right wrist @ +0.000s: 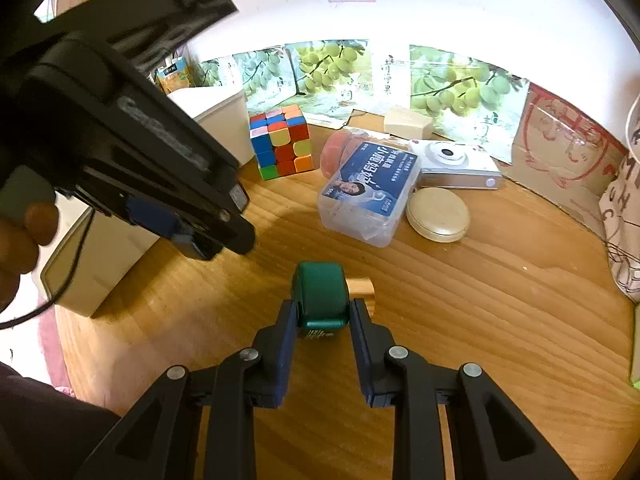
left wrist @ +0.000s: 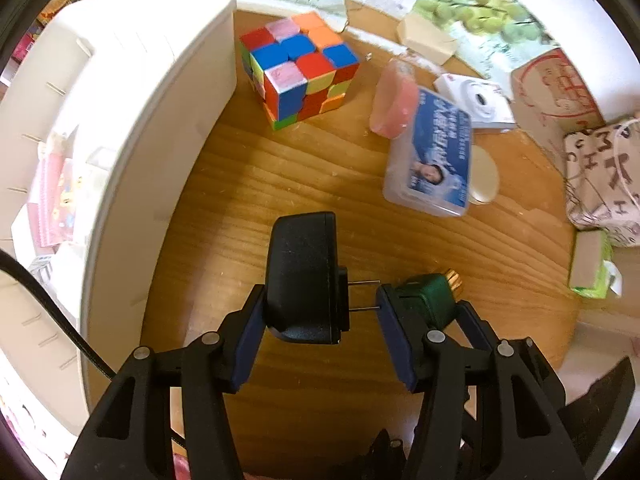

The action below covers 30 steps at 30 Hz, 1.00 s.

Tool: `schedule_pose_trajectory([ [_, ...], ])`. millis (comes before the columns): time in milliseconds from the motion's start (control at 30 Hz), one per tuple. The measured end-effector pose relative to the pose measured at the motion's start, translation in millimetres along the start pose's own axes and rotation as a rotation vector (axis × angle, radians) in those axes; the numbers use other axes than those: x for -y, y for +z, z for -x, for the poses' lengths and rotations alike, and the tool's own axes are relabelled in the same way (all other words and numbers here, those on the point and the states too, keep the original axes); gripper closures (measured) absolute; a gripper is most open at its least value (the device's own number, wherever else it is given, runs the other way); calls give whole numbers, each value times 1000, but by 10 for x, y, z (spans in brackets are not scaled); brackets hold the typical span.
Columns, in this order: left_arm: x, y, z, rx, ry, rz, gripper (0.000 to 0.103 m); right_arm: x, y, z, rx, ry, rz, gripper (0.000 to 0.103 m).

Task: Organize rigid objects
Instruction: 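Lift the black plug with the left gripper while the right gripper lifts the green bottle toward the tray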

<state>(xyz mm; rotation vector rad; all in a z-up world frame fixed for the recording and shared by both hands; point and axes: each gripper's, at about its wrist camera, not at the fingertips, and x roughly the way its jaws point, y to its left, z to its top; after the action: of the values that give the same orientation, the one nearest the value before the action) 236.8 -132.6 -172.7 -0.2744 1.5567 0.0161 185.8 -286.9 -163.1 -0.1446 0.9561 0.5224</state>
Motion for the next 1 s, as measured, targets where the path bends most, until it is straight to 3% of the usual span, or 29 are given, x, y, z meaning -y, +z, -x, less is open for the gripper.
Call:
schedule_pose_trajectory([
  [567,-194,-336,852,163,-14,-66,44,-64,-246,498,53,-59,-93,77],
  [867,-650,-407,1120,227,27,-13,44,-406,-220,614,92,-31,-65,76],
  [1000,-892,-395,1112,207,43,22,44,-599,-145,617,108,-21,-45,77],
])
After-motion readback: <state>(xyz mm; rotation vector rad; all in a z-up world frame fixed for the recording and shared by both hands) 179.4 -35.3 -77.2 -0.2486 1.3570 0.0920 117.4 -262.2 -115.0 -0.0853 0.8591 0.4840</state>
